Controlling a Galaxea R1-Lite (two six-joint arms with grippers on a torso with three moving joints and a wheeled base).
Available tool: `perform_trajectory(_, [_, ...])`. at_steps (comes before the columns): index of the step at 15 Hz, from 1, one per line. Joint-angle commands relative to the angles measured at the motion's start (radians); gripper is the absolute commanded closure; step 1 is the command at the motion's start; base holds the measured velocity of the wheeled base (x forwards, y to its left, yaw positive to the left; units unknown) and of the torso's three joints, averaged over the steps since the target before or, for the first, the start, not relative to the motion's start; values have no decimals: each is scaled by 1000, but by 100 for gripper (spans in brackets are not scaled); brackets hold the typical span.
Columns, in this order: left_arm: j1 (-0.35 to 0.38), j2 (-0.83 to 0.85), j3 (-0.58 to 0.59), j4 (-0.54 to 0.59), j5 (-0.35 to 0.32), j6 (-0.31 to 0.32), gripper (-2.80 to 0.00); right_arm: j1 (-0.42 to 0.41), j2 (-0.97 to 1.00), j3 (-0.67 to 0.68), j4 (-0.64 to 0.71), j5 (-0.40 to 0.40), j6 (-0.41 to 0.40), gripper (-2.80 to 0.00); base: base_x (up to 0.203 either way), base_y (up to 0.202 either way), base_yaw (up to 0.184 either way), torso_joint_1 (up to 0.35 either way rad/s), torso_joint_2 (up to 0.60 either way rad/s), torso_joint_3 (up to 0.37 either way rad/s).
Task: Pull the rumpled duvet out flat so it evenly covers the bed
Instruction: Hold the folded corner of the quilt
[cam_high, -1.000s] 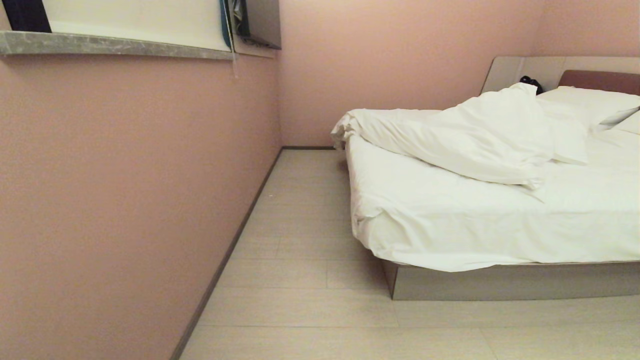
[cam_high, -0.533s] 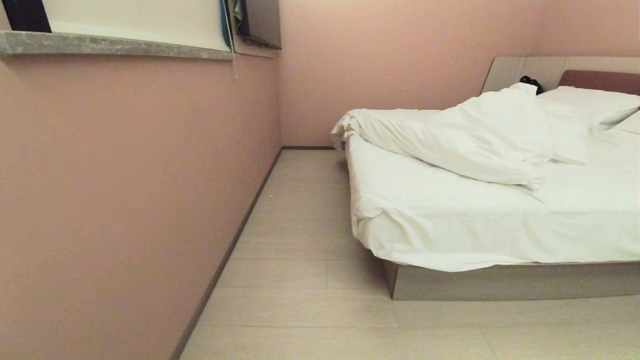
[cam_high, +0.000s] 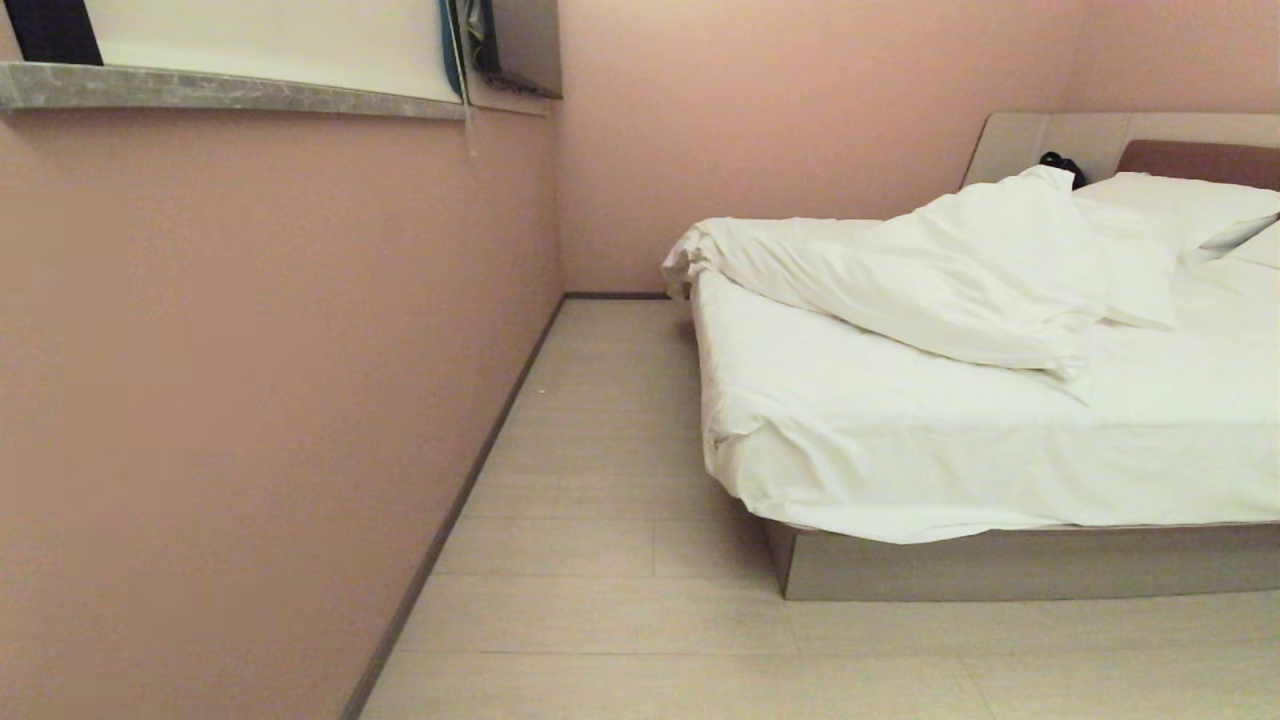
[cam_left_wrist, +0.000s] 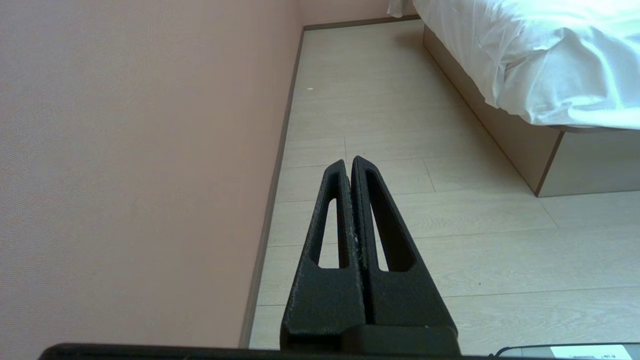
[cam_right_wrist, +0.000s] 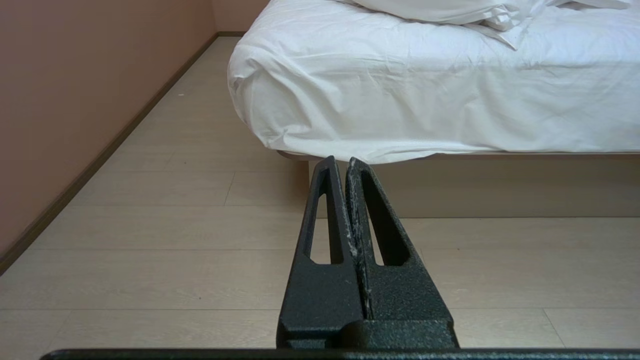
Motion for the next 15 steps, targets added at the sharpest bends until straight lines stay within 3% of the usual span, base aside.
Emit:
perform_trajectory(1, [0, 0, 1, 0, 0, 1, 0, 0, 0, 0, 0, 0, 0, 0, 0, 0, 0, 0, 0, 0])
perform_trajectory(7, [0, 0, 1, 0, 0, 1, 0, 0, 0, 0, 0, 0, 0, 0, 0, 0, 0, 0, 0, 0])
perform_trajectory(15, [0, 1, 1, -2, 0, -6, 0, 0, 0, 0, 0, -1, 0, 0, 187, 0, 0, 3, 2, 3])
